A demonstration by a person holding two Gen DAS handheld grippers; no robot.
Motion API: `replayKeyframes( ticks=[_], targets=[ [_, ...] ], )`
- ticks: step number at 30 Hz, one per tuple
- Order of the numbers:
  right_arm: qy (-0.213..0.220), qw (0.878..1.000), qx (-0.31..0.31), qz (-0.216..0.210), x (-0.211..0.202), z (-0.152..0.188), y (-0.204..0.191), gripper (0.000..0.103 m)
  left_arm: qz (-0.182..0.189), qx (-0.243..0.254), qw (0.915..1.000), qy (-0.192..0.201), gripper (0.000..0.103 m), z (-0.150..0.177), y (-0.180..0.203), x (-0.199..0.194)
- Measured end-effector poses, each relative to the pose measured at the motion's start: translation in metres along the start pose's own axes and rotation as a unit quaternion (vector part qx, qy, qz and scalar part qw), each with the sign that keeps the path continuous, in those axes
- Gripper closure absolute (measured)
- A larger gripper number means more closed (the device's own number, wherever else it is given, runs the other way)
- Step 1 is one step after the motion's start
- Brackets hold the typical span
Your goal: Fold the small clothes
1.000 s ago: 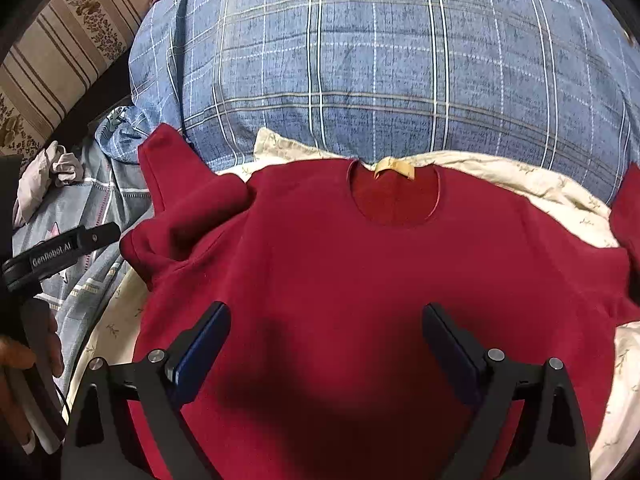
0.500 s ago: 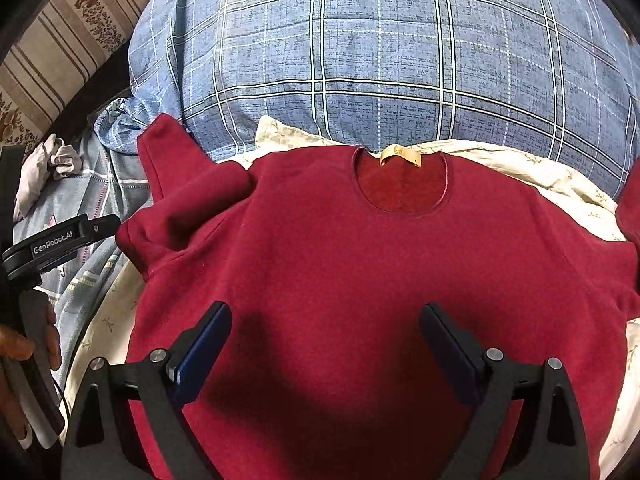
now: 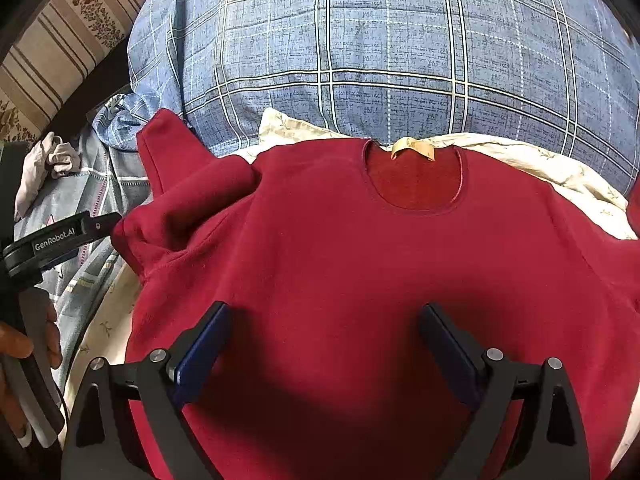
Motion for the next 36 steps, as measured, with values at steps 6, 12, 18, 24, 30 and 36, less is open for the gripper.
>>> replayKeyframes(
  ticks=[6,12,18,24,30,36],
  targets=[
    [-0.012,1.0,-0.003,0.001,0.001,0.002,-0.002,0.008,0.003,0.002,1.0,0.0,0.0,0.0,0.002,-0.001],
    [-0.01,1.0,-0.013,-0.003,0.001,0.0,-0.004,0.008,0.039,-0.011,0.9992,-0.001,0.0,-0.016,-0.005,0.004],
    [-0.006,1.0,-0.02,-0.011,-0.002,-0.003,-0.006,0.007,0.039,-0.008,0.9991,0.014,0.0,-0.059,-0.005,0.02],
    [-0.007,1.0,-0.026,-0.014,0.003,-0.002,-0.009,0.007,0.008,-0.01,0.9999,0.009,0.0,-0.094,-0.005,0.063],
    [-0.01,0.999,-0.024,-0.03,0.01,-0.002,-0.01,0.006,0.04,-0.041,0.9978,-0.033,0.003,-0.092,-0.003,0.103],
    [-0.01,0.999,-0.019,-0.037,0.016,0.0,-0.01,0.006,0.03,-0.036,0.9982,-0.037,0.004,-0.091,0.007,0.122]
  ],
)
Point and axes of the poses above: each gripper's, at about its wrist camera, not at the fingertips, and x roughly the way its jaws point, y to its right, z to its underside, the point moved 3 cm from there along x, roughly the way its jaws point, and after that the axes turned 2 degrees about -y, right-handed, at the moved point
